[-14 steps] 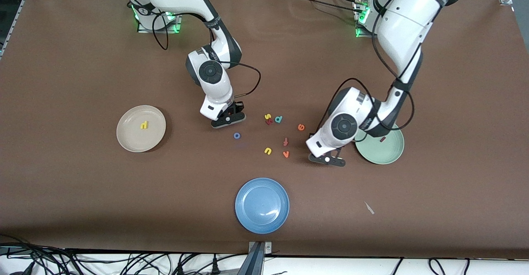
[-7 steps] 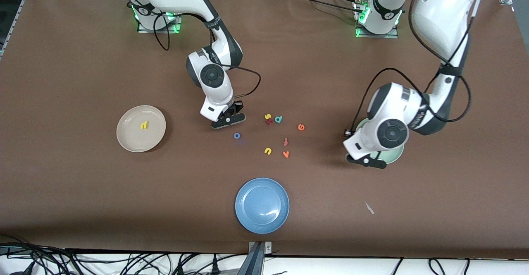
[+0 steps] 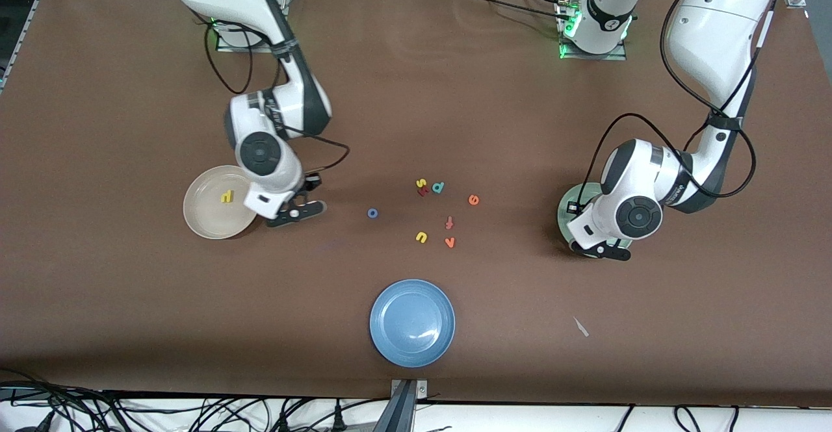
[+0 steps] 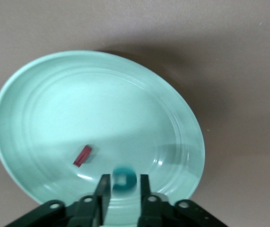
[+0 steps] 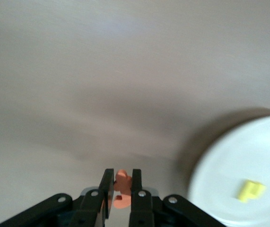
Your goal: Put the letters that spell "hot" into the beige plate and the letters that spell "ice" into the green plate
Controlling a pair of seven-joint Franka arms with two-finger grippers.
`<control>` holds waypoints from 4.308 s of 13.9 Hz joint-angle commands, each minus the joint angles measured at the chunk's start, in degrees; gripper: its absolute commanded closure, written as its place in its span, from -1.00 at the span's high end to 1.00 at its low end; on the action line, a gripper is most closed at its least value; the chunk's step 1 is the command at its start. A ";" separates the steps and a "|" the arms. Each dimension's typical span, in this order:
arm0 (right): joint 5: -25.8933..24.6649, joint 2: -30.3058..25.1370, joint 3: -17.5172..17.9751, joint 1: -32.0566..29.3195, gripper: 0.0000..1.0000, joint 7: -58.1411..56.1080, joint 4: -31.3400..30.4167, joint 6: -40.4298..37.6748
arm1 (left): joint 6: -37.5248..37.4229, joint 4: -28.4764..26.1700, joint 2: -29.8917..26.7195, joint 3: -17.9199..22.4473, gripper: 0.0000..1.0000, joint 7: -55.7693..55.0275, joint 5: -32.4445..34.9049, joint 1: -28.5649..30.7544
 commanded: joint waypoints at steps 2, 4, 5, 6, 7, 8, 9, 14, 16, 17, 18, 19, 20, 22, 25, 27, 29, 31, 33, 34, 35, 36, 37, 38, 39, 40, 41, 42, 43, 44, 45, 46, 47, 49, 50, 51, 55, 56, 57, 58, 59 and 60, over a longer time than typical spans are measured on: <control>0.49 -6.65 -6.06 0.51 -1.00 -4.23 -9.52 1.21 | 0.13 -0.65 -1.29 -0.87 1.00 0.67 1.75 0.57; 0.58 -6.65 -9.75 0.42 -1.00 -4.75 -13.47 6.47 | -1.10 0.14 -1.82 -2.01 1.00 0.14 0.96 0.13; 1.19 -6.22 -10.03 -0.01 -1.00 -4.58 -14.80 9.11 | -1.28 0.23 -2.26 -3.75 1.00 -0.38 0.96 0.04; 3.28 -5.08 -10.03 -1.67 -0.78 -4.06 -14.55 9.83 | -1.28 0.49 -2.35 -5.25 1.00 -0.48 0.78 0.12; 6.61 -3.50 -9.86 -3.16 -0.24 -4.05 -14.11 9.92 | -1.28 1.27 -2.35 -7.44 1.00 -1.26 0.69 0.04; 9.43 -3.05 -9.86 -3.35 0.99 -3.97 -13.33 9.49 | -1.20 1.98 -2.26 -9.55 1.00 -2.57 0.78 -0.40; 10.24 -3.05 -9.68 -3.27 1.00 -4.31 -12.36 8.88 | -1.02 2.25 -2.26 -11.31 1.00 -5.46 0.87 -1.01; 10.51 -0.94 -5.83 -2.04 1.00 11.72 -1.47 -0.70 | 1.51 4.01 0.72 -13.18 1.00 -18.14 1.48 -9.27; 11.39 0.37 -1.97 -2.04 1.00 21.21 0.99 -0.10 | 6.17 4.01 3.44 -13.18 0.99 -17.53 1.13 -10.60; 11.74 1.51 -0.21 -2.04 1.00 25.35 2.84 0.08 | 7.84 4.01 4.58 -13.18 0.89 -17.18 1.57 -10.68; 11.74 2.91 1.20 -2.04 1.00 29.57 4.68 0.34 | 8.82 4.01 5.38 -13.18 0.60 -16.48 1.57 -10.86; 11.74 4.49 2.61 -1.95 1.00 33.00 6.87 0.52 | 9.78 4.01 6.17 -13.18 0.29 -16.39 1.57 -11.64; 11.57 6.51 3.93 -1.77 1.00 35.73 9.86 0.43 | 10.23 4.01 6.17 -13.09 -0.08 -16.30 2.09 -12.43; 11.39 10.29 4.82 -0.99 1.00 41.44 14.96 0.34 | 10.23 3.92 6.17 -13.00 -0.28 -15.95 4.63 -12.62; 11.65 14.08 4.91 1.21 1.00 47.52 18.66 0.43 | 12.50 3.92 6.61 -12.91 -0.32 -16.03 5.61 -12.36; 11.65 15.67 5.61 2.44 1.00 50.43 20.77 0.52 | 13.04 3.83 7.23 -12.91 -0.32 -16.03 5.61 -12.36; 11.65 16.11 7.19 2.45 1.00 50.88 21.49 0.52 | 13.31 3.83 7.40 -12.91 -0.31 -16.03 5.70 -12.35; 11.65 16.46 8.24 2.45 1.00 50.97 21.57 0.78 | 13.31 3.74 7.49 -12.74 -0.26 -16.03 5.70 -12.35; 11.65 17.25 9.04 2.53 1.00 51.14 22.01 1.22 | 13.40 3.74 7.49 -12.65 -0.16 -16.12 5.88 -12.53; 11.65 17.69 9.04 2.53 1.00 50.97 22.10 2.18 | 13.74 3.57 7.49 -12.65 -0.09 -16.12 6.66 -12.44; 11.65 18.04 9.13 2.53 1.00 50.27 22.10 3.50 | 14.18 3.31 7.67 -12.65 -0.06 -16.30 7.71 -12.44; 11.65 18.48 9.13 2.53 1.00 50.00 22.45 4.29 | 14.62 3.30 8.19 -12.65 -0.08 -16.47 7.72 -12.36; 11.48 19.09 9.65 2.53 1.00 49.74 22.89 4.47 | 15.15 3.30 8.46 -12.65 -0.10 -16.56 7.81 -12.44; 11.30 19.62 9.74 2.53 1.00 49.74 23.76 4.48 | 15.68 3.30 8.63 -12.65 -0.10 -16.47 7.81 -12.36; 11.30 20.24 9.74 2.53 1.00 49.74 24.47 4.48 | 15.68 3.30 8.72 -12.56 -0.10 -16.47 7.81 -12.35; 11.30 20.59 9.83 2.53 1.00 49.74 24.74 4.48 | 15.68 3.30 8.72 -12.56 -0.08 -16.47 7.81 -12.35; 11.21 20.68 9.83 2.53 0.99 49.74 24.74 4.48 | 15.68 3.30 8.72 -12.56 -0.08 -16.47 7.81 -12.35; 11.13 20.94 9.83 2.53 0.97 49.74 24.65 4.48 | 15.68 3.13 8.72 -12.56 -0.16 -16.56 7.90 -12.27; 10.95 21.12 9.83 2.53 0.91 49.39 24.65 4.48 | 15.68 2.95 8.64 -12.56 -0.33 -16.56 7.81 -12.09; 10.95 21.21 9.83 2.53 0.80 48.78 24.65 4.48 | 15.51 2.95 8.64 -12.47 -0.46 -16.56 7.81 -12.09; 11.04 21.30 9.83 2.53 0.73 48.77 24.65 4.48 | 14.98 2.95 8.64 -12.47 -0.52 -16.74 7.81 -12.09; 10.95 21.21 9.83 2.53 0.59 48.60 24.65 4.48 | 14.72 2.78 8.46 -12.56 -0.62 -16.74 7.72 -12.00; 10.95 21.30 9.83 2.53 0.39 47.38 24.65 4.48 | 13.67 2.52 8.29 -12.56 -0.73 -16.82 7.72 -12.00; 11.13 21.12 9.83 2.53 0.04 46.13 24.65 4.39 | 12.52 2.60 7.85 -12.56 -1.00 -16.74 7.72 -11.74; 11.04 21.03 9.83 2.53 -0.15 46.13 24.65 4.39 | 11.73 2.95 7.32 -12.56 -1.00 -16.48 7.72 -11.22; 11.04 21.12 9.83 2.53 -0.26 46.13 24.65 4.39 | 10.51 3.30 6.36 -12.65 -1.00 -16.21 7.81 -9.82; 11.21 21.12 9.83 2.53 -0.45 46.31 24.65 4.39 | 3.22 3.39 0.65 -12.83 -1.00 -10.79 7.81 -4.11; 11.39 21.12 9.83 2.53 -0.52 46.31 24.65 4.39 | 1.02 3.30 0.03 -12.83 -1.00 -6.93 7.81 -1.66; 11.48 21.12 9.83 2.53 -0.57 46.13 24.65 4.39 | -0.30 3.22 -0.59 -12.91 -1.00 -2.98 7.72 1.15; 11.48 20.95 9.83 2.45 -0.62 46.05 24.74 3.87 | -1.19 2.95 -0.85 -12.91 -1.00 0.45 7.72 3.27; 11.48 20.68 9.74 2.27 -0.66 45.96 25.09 3.34 | -1.89 2.60 -1.20 -12.83 -0.99 3.62 7.72 5.64; 11.39 20.51 9.66 2.10 -0.69 45.87 25.35 2.11 | -2.07 1.90 -1.12 -12.91 -0.99 5.48 7.81 7.93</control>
